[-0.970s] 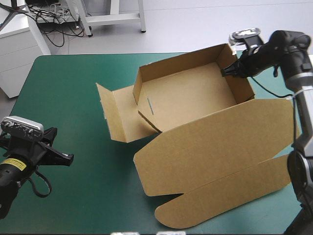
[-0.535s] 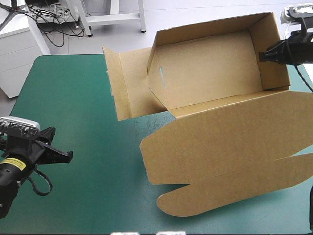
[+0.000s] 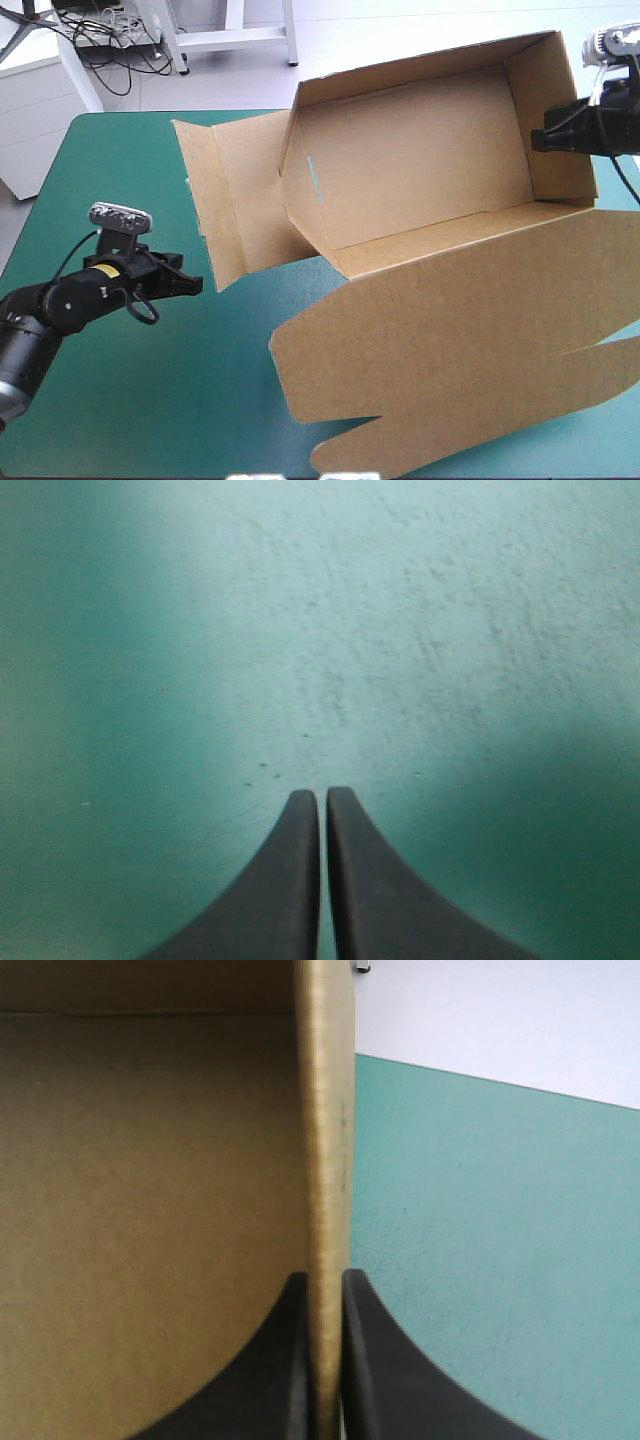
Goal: Fold the box
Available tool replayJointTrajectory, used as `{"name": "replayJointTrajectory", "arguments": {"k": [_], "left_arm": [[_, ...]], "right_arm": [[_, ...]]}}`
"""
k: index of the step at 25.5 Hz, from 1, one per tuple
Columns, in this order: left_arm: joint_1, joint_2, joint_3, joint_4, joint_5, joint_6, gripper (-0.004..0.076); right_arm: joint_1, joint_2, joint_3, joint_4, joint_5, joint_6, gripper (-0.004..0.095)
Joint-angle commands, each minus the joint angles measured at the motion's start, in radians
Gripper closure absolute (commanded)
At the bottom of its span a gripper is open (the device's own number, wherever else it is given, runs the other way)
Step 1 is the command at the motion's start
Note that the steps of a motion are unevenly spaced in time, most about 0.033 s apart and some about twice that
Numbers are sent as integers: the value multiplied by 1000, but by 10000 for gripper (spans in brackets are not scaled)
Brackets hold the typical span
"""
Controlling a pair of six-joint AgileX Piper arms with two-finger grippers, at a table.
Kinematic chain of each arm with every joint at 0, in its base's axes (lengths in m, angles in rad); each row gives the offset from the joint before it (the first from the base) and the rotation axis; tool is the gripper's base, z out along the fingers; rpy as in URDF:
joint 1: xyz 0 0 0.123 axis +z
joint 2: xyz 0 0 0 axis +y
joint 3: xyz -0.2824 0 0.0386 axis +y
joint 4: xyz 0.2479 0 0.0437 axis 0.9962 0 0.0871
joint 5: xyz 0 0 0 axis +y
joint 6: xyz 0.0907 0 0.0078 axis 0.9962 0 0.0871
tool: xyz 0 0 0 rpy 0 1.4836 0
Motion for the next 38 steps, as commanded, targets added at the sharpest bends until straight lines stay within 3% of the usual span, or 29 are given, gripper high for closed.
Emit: {"name": "replayJointTrajectory", "arguments": {"k": [1,3,4,7,10,15,17,20,21,23,25,38], "left_arm": [[43,50,-26,-272,-26,198,704],[150,90,-26,-500,83,405,704],[243,118,-26,-662,202,536,705],[420,173,-26,-861,491,724,705],[484,231,-26,-958,674,831,706],[467,254,-26,-992,674,807,699],[444,254,-26,-1019,674,795,615],[408,254,-26,-1056,674,769,410],[396,254,-26,-1058,674,757,295],[382,254,-26,-1058,674,742,138],[370,251,-26,-1061,674,740,38],[239,215,-48,-1206,674,769,22]], "right_arm": [[-5,-60,29,44,9,-14,928],[-5,-75,55,42,9,-14,928],[-5,-81,61,50,9,-14,928],[-5,-87,61,97,9,-14,928],[-5,-87,69,176,9,-51,928],[-5,-83,78,208,9,-53,928],[-5,-83,78,210,9,-53,928],[-5,-83,78,210,9,-53,928],[-5,-83,78,210,9,-53,928],[-5,-83,78,210,9,-51,928],[-5,-83,78,210,9,-45,928],[-5,-83,78,145,7,-13,926]]}}
